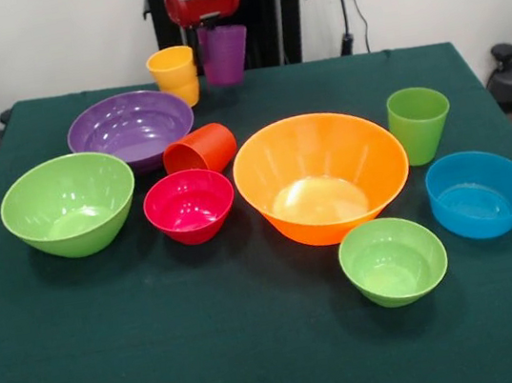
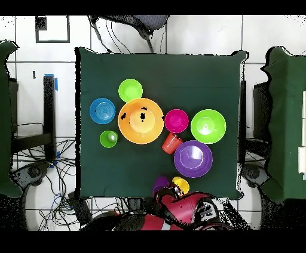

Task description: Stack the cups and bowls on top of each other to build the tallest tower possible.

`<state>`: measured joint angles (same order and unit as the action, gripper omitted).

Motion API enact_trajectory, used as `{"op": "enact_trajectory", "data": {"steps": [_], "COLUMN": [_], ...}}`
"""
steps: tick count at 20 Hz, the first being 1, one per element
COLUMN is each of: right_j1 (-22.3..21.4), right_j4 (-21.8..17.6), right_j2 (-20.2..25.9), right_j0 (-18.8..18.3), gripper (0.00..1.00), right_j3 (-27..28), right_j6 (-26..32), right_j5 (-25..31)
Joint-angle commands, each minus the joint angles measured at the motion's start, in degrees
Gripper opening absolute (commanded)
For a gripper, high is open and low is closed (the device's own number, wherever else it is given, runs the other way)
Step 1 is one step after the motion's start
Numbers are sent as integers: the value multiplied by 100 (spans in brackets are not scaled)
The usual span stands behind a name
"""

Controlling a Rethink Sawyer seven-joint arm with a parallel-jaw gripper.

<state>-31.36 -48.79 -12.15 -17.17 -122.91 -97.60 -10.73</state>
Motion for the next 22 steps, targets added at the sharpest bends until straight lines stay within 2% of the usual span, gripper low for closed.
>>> {"op": "enact_trajectory", "data": {"steps": [1,16,22], "right_j1": [402,373,426], "right_j4": [-242,-209,-153], "right_j2": [323,423,264], "right_j0": [86,55,212], "gripper": [100,100,100], "right_j3": [541,493,508], "right_j6": [-356,-423,-449], "right_j5": [70,-87,-311]}}
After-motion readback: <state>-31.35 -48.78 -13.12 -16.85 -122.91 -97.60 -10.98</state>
